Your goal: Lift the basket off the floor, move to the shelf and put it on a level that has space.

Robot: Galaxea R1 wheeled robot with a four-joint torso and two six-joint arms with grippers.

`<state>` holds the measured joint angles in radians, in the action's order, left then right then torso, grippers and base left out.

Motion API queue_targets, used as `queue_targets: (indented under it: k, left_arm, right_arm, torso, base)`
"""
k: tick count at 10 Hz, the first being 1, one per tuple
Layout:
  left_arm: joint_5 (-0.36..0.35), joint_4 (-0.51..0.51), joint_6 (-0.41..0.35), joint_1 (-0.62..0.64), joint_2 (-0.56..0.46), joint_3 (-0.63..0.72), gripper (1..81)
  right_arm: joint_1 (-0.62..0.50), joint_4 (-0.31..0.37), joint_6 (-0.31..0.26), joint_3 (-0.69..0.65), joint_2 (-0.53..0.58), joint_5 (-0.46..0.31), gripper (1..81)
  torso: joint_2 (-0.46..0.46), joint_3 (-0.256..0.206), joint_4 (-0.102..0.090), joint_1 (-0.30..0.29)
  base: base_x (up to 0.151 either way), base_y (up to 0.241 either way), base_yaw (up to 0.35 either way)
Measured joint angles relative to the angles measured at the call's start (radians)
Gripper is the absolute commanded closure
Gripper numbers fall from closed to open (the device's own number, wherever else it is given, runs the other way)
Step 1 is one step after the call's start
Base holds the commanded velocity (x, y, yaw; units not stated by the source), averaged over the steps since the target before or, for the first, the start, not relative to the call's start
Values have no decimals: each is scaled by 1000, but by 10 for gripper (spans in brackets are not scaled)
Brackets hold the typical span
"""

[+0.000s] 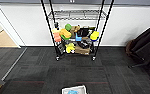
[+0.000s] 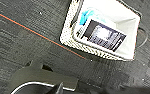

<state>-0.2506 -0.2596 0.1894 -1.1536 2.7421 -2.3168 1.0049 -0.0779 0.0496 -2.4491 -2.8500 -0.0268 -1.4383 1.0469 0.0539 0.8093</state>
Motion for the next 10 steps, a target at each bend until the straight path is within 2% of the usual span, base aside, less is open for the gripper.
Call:
queue_targets:
  k: [5, 10]
  left_arm:
    - [40, 0, 0, 44, 1, -3, 10]
    - [106, 0, 0, 75, 37, -93, 10]
  right_arm:
    - [-23, 0, 0, -1, -12, -25, 10]
    - [-58, 0, 0, -3, -33, -53, 10]
  torso:
    - [-171, 3, 0, 108]
    - [-345, 4, 0, 219]
  base:
    - [0, 0, 0]
    - [0, 0, 0]
